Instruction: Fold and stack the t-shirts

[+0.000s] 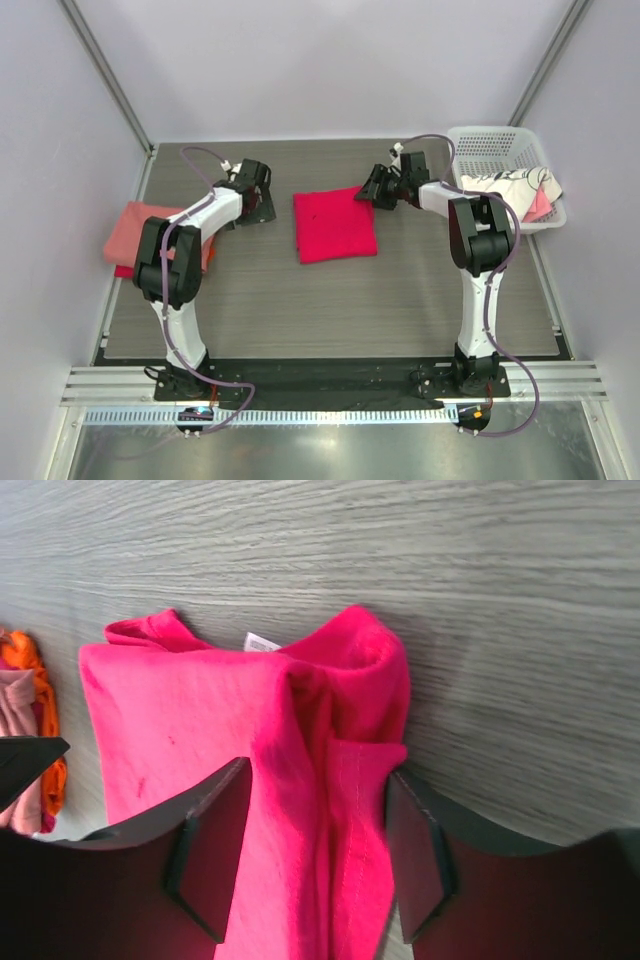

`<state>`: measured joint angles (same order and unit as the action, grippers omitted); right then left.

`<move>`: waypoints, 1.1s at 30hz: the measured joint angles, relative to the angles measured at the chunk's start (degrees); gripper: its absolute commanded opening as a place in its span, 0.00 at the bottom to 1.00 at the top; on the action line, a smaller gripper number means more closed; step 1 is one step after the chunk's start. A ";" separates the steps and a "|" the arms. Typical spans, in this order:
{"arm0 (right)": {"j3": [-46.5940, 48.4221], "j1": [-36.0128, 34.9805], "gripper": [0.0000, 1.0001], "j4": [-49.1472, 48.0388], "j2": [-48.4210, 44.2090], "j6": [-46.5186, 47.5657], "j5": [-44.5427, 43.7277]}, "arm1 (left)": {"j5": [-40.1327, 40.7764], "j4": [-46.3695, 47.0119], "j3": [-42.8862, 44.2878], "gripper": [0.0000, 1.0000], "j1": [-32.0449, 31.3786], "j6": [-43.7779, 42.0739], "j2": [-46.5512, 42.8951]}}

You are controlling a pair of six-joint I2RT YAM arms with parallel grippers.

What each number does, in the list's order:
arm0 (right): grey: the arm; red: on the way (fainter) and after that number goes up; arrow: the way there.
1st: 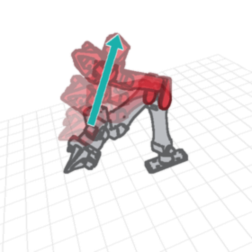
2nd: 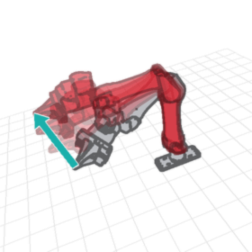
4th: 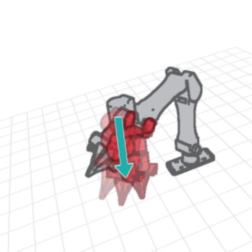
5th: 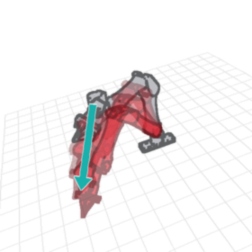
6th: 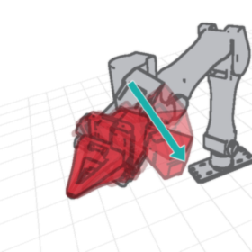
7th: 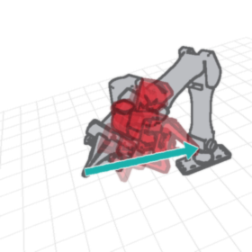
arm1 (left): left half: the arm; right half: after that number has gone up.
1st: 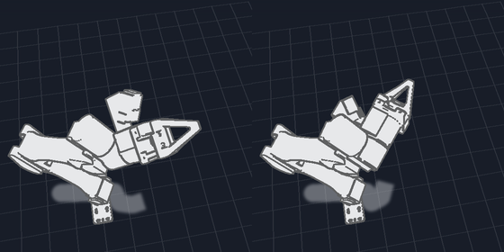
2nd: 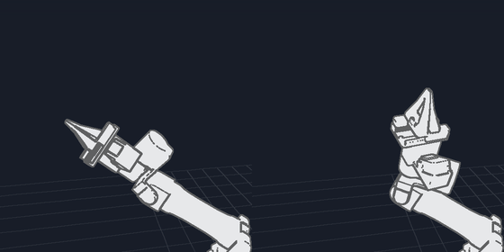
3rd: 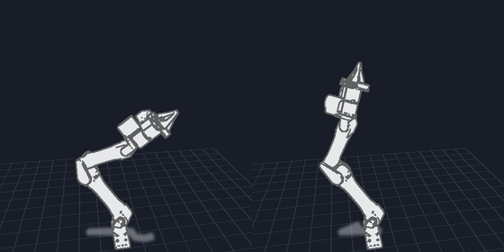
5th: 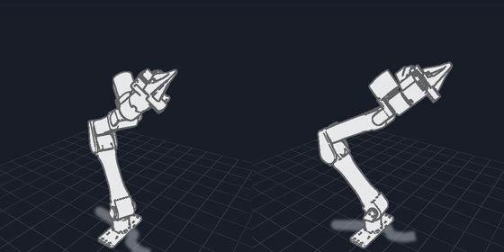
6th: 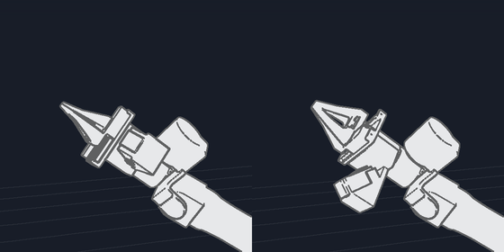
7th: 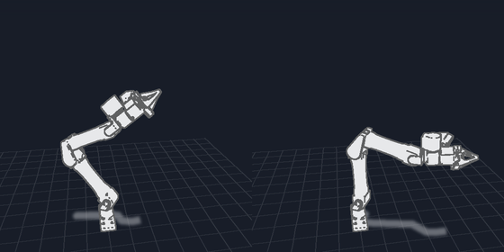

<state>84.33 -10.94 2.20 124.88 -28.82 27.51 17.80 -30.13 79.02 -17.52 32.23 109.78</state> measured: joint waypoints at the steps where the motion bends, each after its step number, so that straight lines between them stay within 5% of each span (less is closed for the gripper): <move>1: 0.00 -0.04 0.56 -0.55 0.24 -0.35 0.39 | 1.27 -0.72 0.02 0.90 -0.02 -0.33 -0.17; 18: -1.79 -0.20 0.44 -6.25 1.51 -4.13 2.69 | 27.15 -16.63 2.38 0.74 -1.27 -4.20 7.43; 24: -2.05 -0.22 0.40 -6.51 1.51 -4.39 2.67 | 35.65 -20.90 4.57 0.40 -0.57 -3.89 13.11; 28: -2.21 -0.22 0.37 -6.51 1.51 -4.39 2.64 | 37.70 -23.15 5.62 0.01 0.46 -3.26 16.46; 33: -2.45 -0.24 0.30 -6.51 1.51 -4.55 2.60 | 38.45 -24.33 5.77 0.00 -0.35 -2.56 16.70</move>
<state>81.89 -11.18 -4.32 126.39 -33.36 30.11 56.25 -54.46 84.79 -17.87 29.67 126.48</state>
